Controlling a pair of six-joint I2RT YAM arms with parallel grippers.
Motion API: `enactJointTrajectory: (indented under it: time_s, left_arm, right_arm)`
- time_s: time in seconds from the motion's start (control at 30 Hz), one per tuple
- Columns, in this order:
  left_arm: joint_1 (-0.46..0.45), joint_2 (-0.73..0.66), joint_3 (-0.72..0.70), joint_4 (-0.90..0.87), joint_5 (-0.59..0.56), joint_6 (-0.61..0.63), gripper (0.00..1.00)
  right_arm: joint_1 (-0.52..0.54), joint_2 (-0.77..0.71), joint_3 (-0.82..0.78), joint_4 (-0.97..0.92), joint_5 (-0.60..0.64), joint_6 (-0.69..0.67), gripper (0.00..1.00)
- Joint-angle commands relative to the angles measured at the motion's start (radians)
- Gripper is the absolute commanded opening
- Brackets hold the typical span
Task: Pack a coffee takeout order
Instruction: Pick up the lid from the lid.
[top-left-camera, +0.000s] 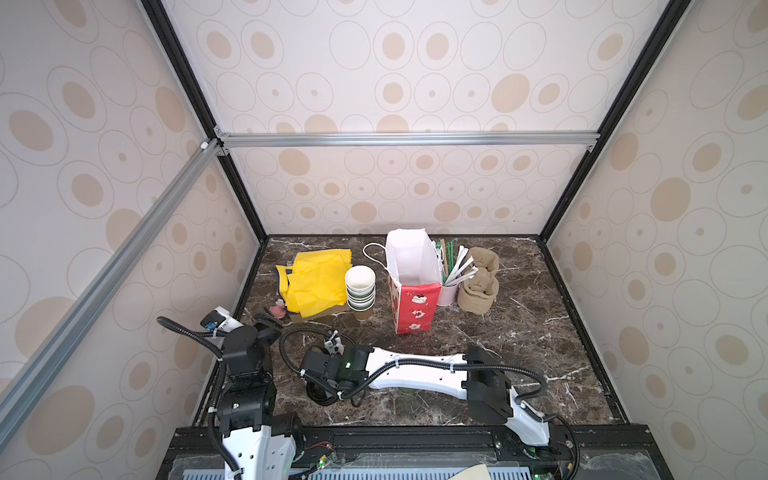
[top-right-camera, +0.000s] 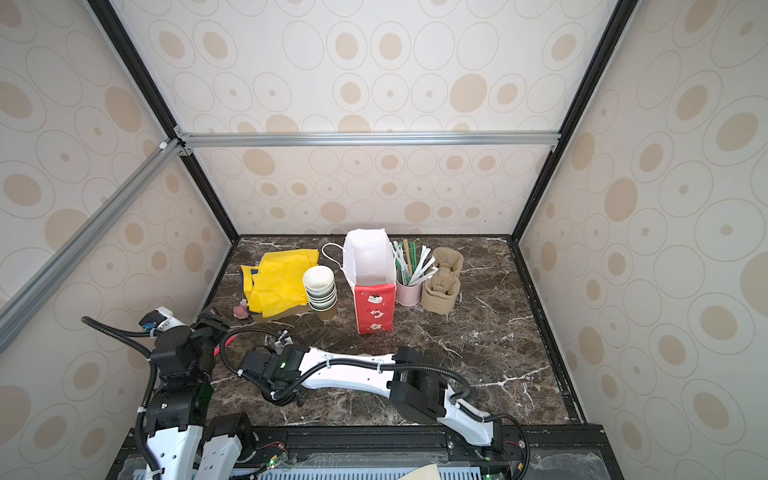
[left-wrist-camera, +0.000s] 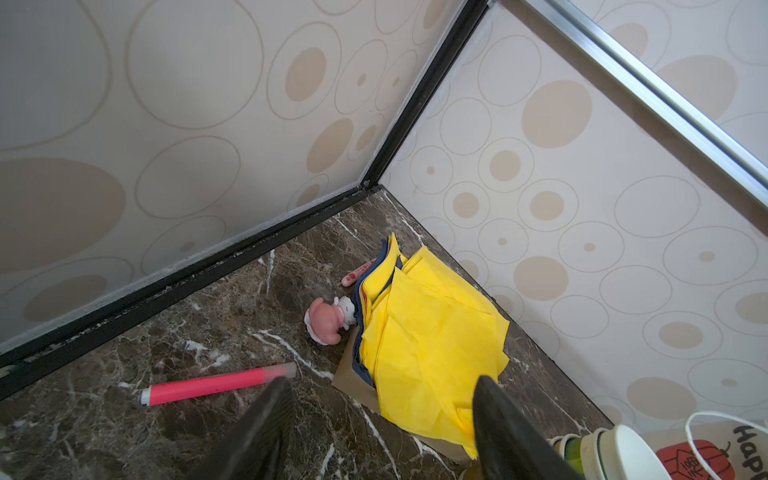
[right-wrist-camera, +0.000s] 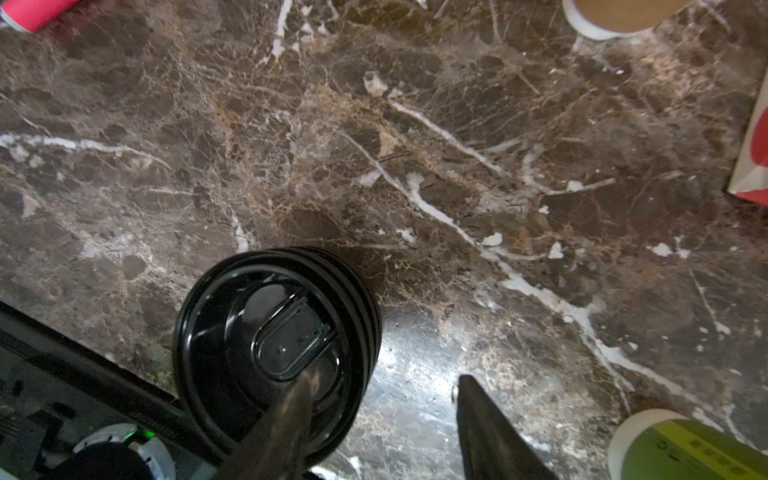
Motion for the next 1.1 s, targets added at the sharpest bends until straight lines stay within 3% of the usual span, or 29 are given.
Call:
enactJointTrajectory:
  time_s: [0.0, 0.37, 0.6, 0.77, 1.07]
  left_arm:
    - [0.002, -0.017, 0.062, -0.039, -0.029, 0.024, 0.67]
    - [-0.002, -0.018, 0.132, -0.077, -0.027, 0.040, 0.66]
    - [-0.005, -0.017, 0.137, -0.079, -0.016, 0.009, 0.65]
    - [-0.007, -0.015, 0.135, -0.080, -0.007, 0.003, 0.64]
    - [-0.007, -0.009, 0.135, -0.079, 0.019, 0.009, 0.64]
  right_arm:
    - [-0.004, 0.040, 0.047, -0.042, -0.011, 0.069, 0.49]
    - [-0.007, 0.119, 0.129, -0.100, 0.010, 0.121, 0.23]
    - [-0.007, 0.122, 0.140, -0.146, 0.063, 0.141, 0.21]
    - [-0.018, 0.118, 0.134, -0.158, 0.059, 0.160, 0.06]
    - [-0.024, 0.090, 0.127, -0.156, 0.040, 0.151, 0.06]
